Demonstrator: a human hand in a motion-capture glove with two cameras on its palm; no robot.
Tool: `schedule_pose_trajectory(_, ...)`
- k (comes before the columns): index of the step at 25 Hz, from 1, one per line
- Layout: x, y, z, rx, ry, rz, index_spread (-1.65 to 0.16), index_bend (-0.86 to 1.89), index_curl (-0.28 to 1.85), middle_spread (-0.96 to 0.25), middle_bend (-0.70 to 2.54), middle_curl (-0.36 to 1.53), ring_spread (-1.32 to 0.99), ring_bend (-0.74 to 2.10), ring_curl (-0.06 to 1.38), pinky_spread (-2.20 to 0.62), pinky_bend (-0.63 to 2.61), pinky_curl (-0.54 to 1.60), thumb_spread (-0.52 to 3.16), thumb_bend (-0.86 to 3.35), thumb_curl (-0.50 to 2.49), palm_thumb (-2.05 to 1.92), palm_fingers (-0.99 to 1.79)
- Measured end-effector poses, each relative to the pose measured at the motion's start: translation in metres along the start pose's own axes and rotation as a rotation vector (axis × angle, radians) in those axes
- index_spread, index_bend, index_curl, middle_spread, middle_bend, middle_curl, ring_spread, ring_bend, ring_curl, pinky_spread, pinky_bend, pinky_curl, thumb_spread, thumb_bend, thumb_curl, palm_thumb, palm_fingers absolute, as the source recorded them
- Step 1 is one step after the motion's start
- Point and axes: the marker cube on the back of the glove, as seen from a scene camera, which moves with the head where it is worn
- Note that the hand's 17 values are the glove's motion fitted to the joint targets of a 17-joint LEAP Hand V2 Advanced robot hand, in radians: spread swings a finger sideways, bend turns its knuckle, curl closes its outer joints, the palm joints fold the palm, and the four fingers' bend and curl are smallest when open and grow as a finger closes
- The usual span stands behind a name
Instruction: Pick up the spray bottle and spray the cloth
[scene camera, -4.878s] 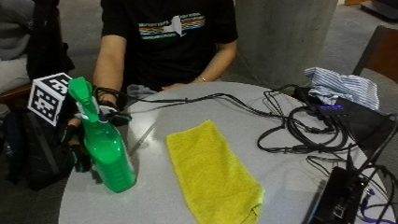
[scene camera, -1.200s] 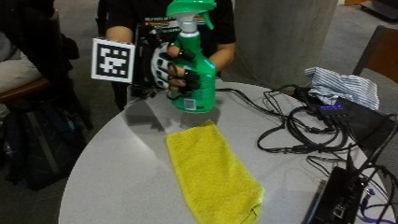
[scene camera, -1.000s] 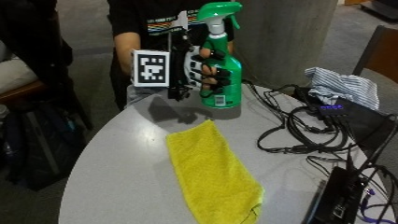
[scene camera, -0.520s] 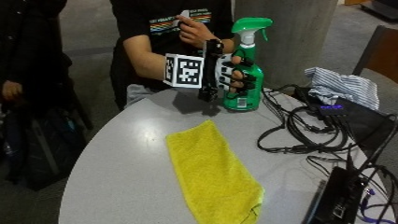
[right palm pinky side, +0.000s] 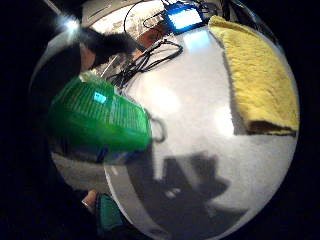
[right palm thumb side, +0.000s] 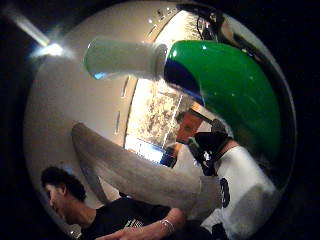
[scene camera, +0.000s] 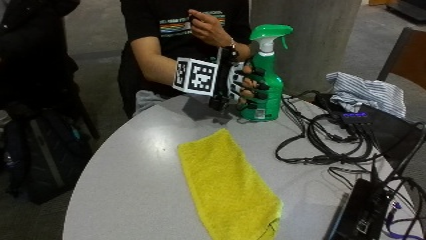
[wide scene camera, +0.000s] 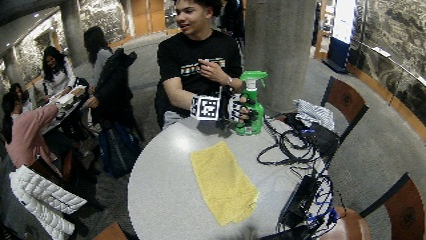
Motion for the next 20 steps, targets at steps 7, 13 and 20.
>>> schedule_pose_trajectory(7,0.01,0.026,-0.098,0.137,0.26,-0.114,-0.28,0.1,0.19,0.01,0.27,0.45,0.03,0.35,0.35,0.17,0.59,0.32,0.92,-0.05,0.48,0.74,0.67)
schedule_pose_trajectory(13,0.033,0.083,-0.18,0.093,0.578,-0.036,-0.3,0.15,0.21,0.02,0.28,0.44,0.02,0.33,0.33,0.2,0.53,0.3,0.97,-0.03,0.45,0.73,0.68)
schedule_pose_trajectory(20,0.078,0.117,-0.224,0.074,0.821,0.026,-0.3,0.18,0.26,0.01,0.27,0.43,0.01,0.29,0.32,0.22,0.45,0.28,1.0,-0.02,0.43,0.73,0.71)
